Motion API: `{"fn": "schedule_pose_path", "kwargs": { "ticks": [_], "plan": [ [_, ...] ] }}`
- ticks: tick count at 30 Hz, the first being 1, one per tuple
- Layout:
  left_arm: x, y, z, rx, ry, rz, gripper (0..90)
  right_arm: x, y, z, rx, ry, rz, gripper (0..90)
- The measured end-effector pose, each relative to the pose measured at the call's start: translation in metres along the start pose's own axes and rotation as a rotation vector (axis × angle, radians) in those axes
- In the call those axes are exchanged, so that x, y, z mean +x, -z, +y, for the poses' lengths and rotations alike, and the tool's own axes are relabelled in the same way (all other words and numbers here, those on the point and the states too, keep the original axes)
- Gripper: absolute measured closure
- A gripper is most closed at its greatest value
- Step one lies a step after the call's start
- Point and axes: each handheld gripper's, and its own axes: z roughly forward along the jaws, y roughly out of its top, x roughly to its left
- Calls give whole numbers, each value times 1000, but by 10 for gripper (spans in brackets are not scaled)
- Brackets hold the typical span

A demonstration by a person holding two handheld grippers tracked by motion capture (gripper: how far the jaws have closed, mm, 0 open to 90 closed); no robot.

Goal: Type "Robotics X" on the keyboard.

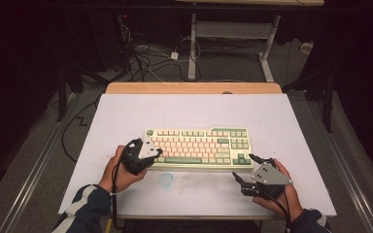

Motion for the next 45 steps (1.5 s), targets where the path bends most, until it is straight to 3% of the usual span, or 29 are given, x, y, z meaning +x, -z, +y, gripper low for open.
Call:
{"fn": "schedule_pose_path", "kwargs": {
  "ticks": [8,18,23,27,36,42,45],
  "plan": [
    [-7,-27,13,21,-2,-26,874,2,-3,-1,11,29,2,236],
    [-10,-53,14,75,-11,-33,874,2,-3,-3,26,26,6,236],
    [-9,-67,13,94,-14,-19,873,3,-4,-3,33,32,5,235],
    [-8,-79,11,114,-40,18,873,4,-5,-3,36,33,14,236],
    [-3,-87,10,131,-36,38,868,6,-5,-3,45,45,32,237],
    [-4,-90,7,151,-34,27,871,7,-7,-4,53,49,43,238],
    [-5,-90,8,143,-38,29,873,6,-6,-3,49,46,15,250]
  ]
}}
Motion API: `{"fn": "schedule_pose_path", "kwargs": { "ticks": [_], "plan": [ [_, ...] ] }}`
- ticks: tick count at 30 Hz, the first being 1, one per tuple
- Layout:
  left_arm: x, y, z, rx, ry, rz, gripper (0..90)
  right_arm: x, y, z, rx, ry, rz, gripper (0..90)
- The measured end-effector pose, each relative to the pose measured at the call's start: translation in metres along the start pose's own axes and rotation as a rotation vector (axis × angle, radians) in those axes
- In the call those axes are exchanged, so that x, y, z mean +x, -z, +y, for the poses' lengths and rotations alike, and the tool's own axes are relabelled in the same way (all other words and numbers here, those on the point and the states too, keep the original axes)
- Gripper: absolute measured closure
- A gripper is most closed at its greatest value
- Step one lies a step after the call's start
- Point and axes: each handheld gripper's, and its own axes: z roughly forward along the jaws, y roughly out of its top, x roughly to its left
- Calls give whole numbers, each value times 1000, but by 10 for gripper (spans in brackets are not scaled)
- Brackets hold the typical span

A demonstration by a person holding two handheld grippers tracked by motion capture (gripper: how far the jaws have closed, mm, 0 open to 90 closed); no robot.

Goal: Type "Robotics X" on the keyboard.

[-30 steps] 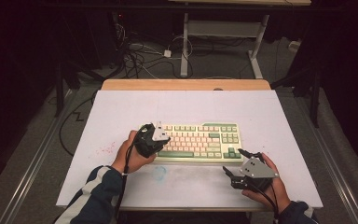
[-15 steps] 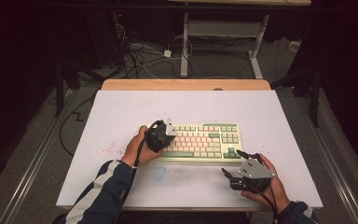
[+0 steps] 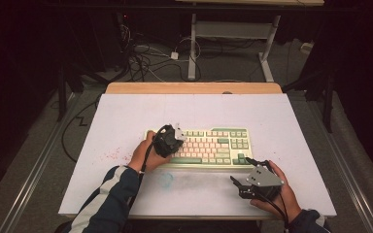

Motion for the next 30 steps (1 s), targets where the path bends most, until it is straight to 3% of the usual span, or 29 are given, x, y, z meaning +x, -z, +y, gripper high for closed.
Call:
{"fn": "schedule_pose_path", "kwargs": {
  "ticks": [3,8,13,16,19,27,30],
  "plan": [
    [1,5,4,-31,11,-6,866,-3,1,0,-5,-23,-2,249],
    [1,12,7,-64,12,-14,849,-1,-1,-1,9,-2,13,249],
    [4,25,13,-129,34,-23,791,0,-2,-1,17,6,14,248],
    [5,31,14,-156,8,-9,746,-2,-2,-1,14,0,14,248],
    [5,39,16,-183,7,-30,718,-2,-2,-2,15,-1,16,248],
    [3,59,14,-262,-21,-53,512,-3,-2,-2,14,-4,13,246],
    [3,62,12,-293,-33,-27,409,-3,-3,-2,16,-3,12,245]
  ]
}}
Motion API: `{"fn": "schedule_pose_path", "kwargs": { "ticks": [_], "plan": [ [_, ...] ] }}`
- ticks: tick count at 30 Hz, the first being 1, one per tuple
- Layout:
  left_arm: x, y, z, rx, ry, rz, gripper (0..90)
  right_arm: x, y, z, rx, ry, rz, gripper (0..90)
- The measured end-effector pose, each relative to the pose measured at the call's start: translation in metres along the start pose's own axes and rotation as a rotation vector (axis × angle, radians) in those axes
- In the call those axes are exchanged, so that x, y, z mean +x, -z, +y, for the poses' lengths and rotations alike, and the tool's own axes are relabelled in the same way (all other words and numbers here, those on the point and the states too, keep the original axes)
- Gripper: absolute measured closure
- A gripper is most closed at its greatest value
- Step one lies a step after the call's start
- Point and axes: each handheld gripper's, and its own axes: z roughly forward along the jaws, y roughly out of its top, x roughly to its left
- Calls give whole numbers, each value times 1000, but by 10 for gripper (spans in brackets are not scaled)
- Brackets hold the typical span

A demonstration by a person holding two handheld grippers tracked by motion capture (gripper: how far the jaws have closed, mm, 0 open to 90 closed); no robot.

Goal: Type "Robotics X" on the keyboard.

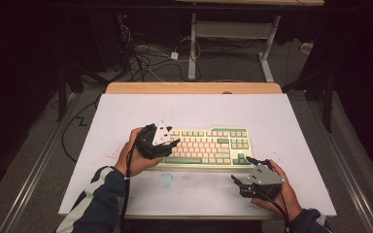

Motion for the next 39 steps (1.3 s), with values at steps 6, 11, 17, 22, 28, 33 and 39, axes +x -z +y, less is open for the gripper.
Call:
{"fn": "schedule_pose_path", "kwargs": {
  "ticks": [6,11,17,22,28,33,39],
  "plan": [
    [-3,4,-5,-43,-31,31,249,-1,0,1,-2,2,-10,244],
    [-2,14,-7,-72,-28,36,217,-1,0,0,-1,0,-14,243],
    [2,28,-15,-99,-36,58,216,-1,0,0,-1,-4,-15,242],
    [6,40,-23,-91,-33,73,213,-2,0,0,1,-8,-18,241],
    [9,55,-31,-118,-23,89,210,0,-1,0,5,-5,-19,240],
    [13,66,-39,-121,9,102,209,-1,-1,0,2,-7,-20,241],
    [14,77,-50,-94,20,114,209,-1,-3,0,12,-9,-16,241]
  ]
}}
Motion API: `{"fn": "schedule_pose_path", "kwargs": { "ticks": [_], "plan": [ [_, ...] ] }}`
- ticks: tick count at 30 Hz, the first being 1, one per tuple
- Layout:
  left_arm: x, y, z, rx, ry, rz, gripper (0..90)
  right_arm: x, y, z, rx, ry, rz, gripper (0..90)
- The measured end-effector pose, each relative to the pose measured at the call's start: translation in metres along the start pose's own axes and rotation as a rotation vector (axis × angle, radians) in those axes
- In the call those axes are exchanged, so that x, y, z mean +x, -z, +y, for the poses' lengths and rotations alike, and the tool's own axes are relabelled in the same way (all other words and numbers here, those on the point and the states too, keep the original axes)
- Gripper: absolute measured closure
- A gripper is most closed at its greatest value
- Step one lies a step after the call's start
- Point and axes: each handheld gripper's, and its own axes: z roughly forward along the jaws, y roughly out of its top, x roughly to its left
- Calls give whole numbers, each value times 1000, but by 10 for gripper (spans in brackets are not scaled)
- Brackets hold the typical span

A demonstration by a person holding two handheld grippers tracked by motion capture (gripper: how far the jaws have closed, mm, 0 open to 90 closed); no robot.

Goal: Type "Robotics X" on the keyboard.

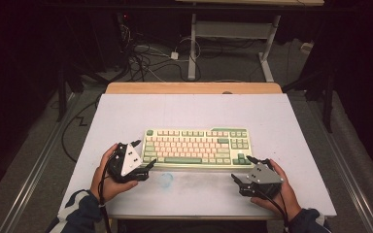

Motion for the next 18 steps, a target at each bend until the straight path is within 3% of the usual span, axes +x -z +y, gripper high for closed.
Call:
{"fn": "schedule_pose_path", "kwargs": {
  "ticks": [4,12,18],
  "plan": [
    [2,9,-3,6,31,2,209,0,-2,2,0,-13,5,243],
    [2,21,-16,59,54,15,209,-3,-4,12,-34,-58,56,360],
    [4,21,-20,87,47,22,209,-8,-11,22,-53,-78,112,593]
  ]
}}
